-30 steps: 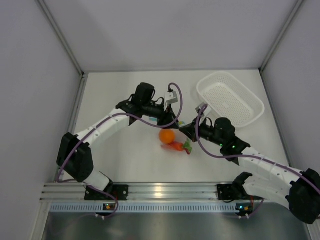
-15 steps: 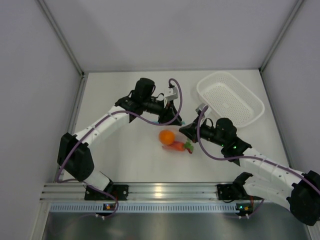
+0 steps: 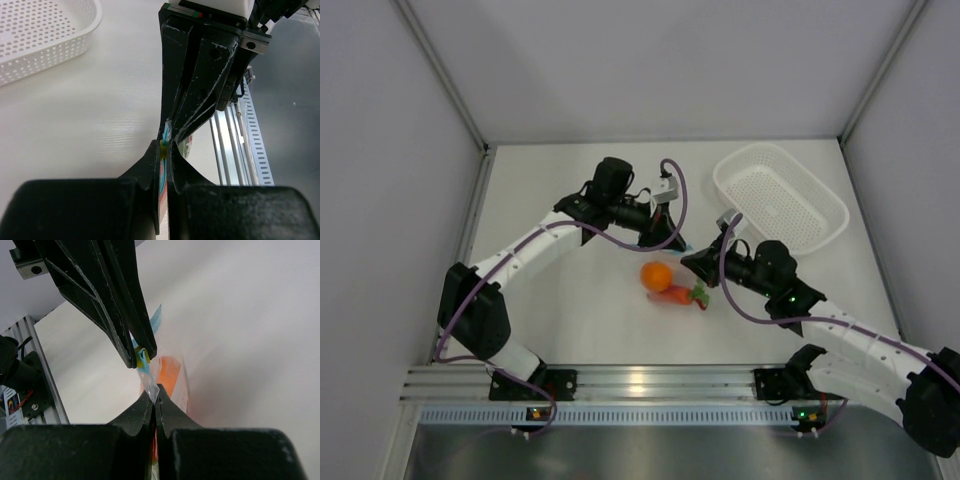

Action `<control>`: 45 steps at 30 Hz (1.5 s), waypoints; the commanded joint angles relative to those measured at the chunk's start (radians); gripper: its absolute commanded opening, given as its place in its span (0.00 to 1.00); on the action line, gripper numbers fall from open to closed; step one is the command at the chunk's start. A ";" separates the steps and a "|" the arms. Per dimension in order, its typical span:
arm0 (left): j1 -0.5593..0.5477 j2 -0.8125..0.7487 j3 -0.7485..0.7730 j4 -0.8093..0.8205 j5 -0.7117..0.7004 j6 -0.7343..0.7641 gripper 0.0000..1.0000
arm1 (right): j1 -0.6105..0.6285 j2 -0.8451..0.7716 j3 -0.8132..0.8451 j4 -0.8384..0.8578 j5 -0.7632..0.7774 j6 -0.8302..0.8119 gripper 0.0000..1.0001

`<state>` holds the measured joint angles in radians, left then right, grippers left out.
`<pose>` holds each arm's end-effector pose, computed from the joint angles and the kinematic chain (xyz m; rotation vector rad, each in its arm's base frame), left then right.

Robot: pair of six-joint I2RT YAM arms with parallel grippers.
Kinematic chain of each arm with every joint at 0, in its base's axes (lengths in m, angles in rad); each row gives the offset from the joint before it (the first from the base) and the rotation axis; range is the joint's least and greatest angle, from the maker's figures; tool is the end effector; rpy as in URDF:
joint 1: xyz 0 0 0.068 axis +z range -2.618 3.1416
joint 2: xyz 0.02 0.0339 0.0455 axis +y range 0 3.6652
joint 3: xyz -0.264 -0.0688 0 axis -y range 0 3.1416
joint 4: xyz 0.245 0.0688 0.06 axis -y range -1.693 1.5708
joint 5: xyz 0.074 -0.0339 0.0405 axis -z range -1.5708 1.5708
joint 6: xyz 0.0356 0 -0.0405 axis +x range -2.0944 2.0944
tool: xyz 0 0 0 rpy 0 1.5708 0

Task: Open the zip-top bag and remove the fake food

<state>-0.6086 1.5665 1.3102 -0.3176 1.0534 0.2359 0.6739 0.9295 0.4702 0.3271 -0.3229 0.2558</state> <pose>0.2678 -0.2243 0.3237 1.3911 1.5582 -1.3388 0.1610 0.1431 0.2560 -0.6160 1.6836 0.9552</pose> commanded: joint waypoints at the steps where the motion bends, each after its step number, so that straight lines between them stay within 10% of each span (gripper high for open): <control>1: 0.003 0.000 -0.002 0.008 -0.004 0.022 0.00 | -0.011 -0.049 -0.004 0.089 0.060 0.042 0.00; 21: 0.056 0.013 -0.045 -0.044 -0.018 0.098 0.00 | -0.083 -0.153 -0.090 0.165 0.064 0.129 0.00; 45: 0.173 0.084 -0.181 -0.063 -0.161 0.075 0.00 | -0.168 -0.351 -0.013 -0.180 0.317 0.023 0.00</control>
<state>-0.4652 1.6329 1.1484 -0.3527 0.9409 0.3077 0.5312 0.6117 0.3862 0.1547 -0.1005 0.3271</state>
